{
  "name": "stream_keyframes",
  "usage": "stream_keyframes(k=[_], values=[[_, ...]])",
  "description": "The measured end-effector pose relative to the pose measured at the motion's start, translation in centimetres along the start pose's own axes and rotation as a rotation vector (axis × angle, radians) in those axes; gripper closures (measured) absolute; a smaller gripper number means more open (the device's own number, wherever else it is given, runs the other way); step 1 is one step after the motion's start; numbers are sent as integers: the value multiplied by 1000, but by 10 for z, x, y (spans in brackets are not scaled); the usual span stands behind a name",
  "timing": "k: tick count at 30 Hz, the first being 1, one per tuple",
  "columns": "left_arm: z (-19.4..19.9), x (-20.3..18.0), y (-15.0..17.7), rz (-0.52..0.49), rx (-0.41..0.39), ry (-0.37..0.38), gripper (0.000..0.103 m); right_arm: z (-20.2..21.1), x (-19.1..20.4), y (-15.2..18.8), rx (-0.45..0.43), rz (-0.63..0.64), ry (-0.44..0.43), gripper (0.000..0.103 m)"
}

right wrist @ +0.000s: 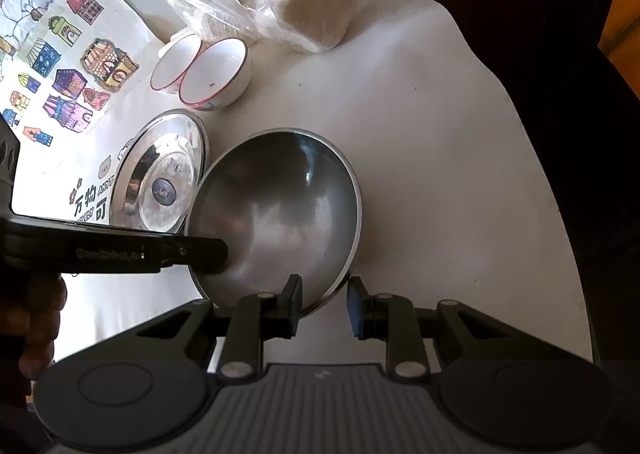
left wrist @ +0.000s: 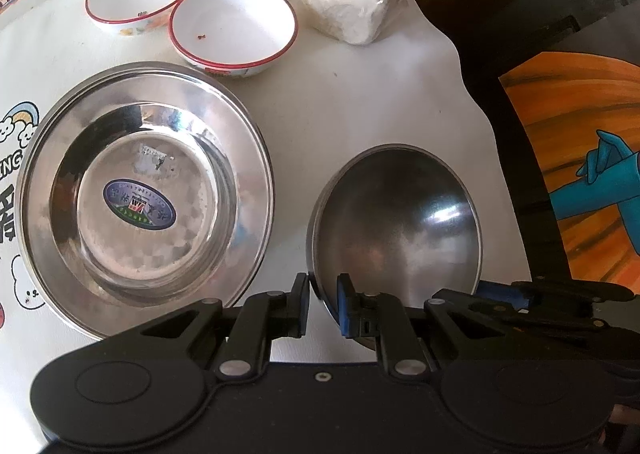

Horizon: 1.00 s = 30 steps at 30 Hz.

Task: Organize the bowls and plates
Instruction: 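Carry the steel bowl with both tools and lower it beside the plate stack, then open both tools to release the steel bowl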

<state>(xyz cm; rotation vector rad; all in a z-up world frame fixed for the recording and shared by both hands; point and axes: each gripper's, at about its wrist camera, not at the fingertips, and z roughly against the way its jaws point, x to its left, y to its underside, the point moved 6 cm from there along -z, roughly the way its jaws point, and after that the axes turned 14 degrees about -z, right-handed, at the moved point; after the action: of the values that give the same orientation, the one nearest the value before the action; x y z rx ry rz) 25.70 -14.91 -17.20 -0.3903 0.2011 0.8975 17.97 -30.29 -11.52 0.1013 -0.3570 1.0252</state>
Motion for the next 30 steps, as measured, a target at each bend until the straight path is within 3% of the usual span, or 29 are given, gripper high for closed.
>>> stream_keyframes(k=[6, 9, 12, 13, 17, 23, 27, 30], values=[[5, 3, 0, 3, -12, -5, 87, -2, -1, -1, 12, 4, -1, 71], [11, 4, -1, 7, -16, -4, 82, -2, -3, -3, 9, 3, 4, 65], [18, 5, -1, 6, -22, 3, 68, 3, -6, -3, -2, -2, 8, 63], [21, 5, -1, 7, -27, 4, 59, 4, -7, -4, -5, -4, 7, 61], [34, 7, -4, 9, -56, 10, 34, 14, -12, -6, -34, -17, 10, 45], [53, 16, -8, 40, -119, -6, 6, 28, -15, -12, -90, -43, 7, 16], [60, 27, -11, 91, -144, -23, 1, 35, -14, -17, -124, -48, 5, 2], [68, 36, -13, 118, -170, -50, 1, 37, -11, -21, -138, -46, 3, 0]])
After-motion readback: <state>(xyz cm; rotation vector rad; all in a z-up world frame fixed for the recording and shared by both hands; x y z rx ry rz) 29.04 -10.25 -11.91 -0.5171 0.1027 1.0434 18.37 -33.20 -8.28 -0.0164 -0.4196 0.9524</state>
